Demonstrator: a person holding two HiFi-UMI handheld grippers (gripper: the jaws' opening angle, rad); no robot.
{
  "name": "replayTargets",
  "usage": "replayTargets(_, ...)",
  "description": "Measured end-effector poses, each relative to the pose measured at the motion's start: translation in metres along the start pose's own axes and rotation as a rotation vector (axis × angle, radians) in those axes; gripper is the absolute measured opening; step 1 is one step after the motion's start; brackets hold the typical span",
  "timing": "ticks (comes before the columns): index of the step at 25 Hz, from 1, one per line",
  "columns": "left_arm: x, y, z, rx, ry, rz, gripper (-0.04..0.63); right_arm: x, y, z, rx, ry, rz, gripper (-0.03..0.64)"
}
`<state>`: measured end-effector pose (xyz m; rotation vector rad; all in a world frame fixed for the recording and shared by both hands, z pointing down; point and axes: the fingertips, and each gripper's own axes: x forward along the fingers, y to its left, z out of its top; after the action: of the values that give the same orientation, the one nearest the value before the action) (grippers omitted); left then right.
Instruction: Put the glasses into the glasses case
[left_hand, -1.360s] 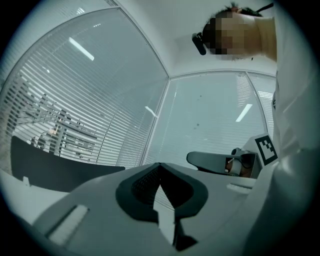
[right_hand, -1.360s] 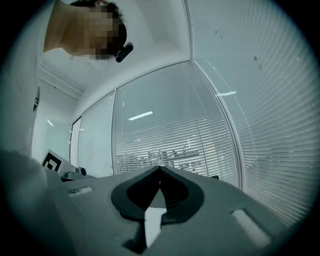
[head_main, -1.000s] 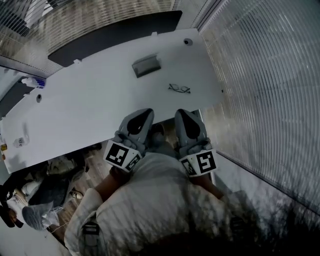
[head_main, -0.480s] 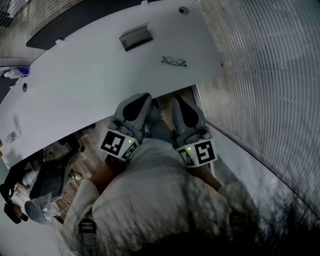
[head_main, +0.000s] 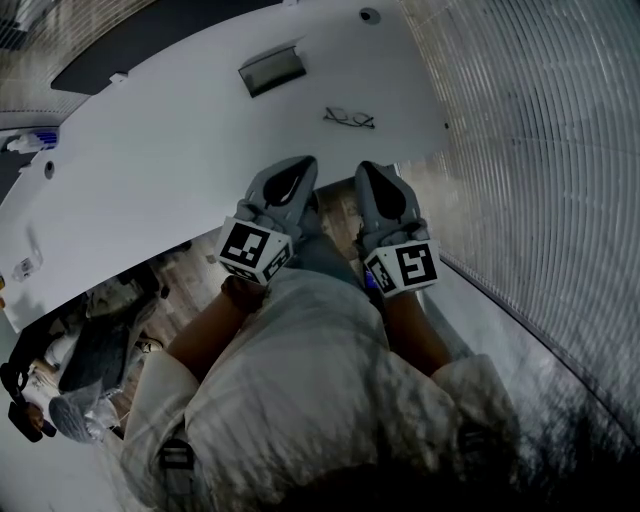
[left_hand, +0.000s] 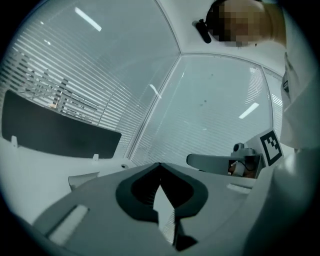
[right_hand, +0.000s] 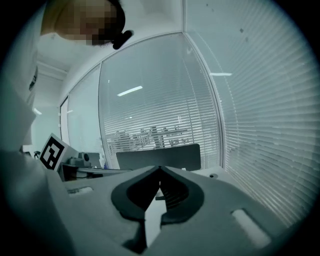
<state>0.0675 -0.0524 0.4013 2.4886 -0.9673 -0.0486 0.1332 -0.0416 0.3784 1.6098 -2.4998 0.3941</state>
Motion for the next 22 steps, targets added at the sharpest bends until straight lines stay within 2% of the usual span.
replayTargets(4, 0.026, 0.012, -0.022, -0.001, 0.040, 0.001, 0.002, 0.021, -0.018, -0.019, -0.125, 0.051, 0.035, 0.002)
replayTargets(9, 0.055, 0.035, -0.042, 0.002, 0.075, 0.029, 0.002, 0.050, -0.043, -0.058, -0.335, 0.173, 0.080, 0.002)
replayTargets(16, 0.087, 0.066, -0.086, -0.042, 0.142, 0.058, 0.002, 0.085, -0.077, -0.135, -0.472, 0.353, 0.180, 0.003)
replayTargets(22, 0.108, 0.089, -0.128, -0.044, 0.202, 0.073, 0.002, 0.110, -0.103, -0.195, -0.580, 0.483, 0.218, 0.055)
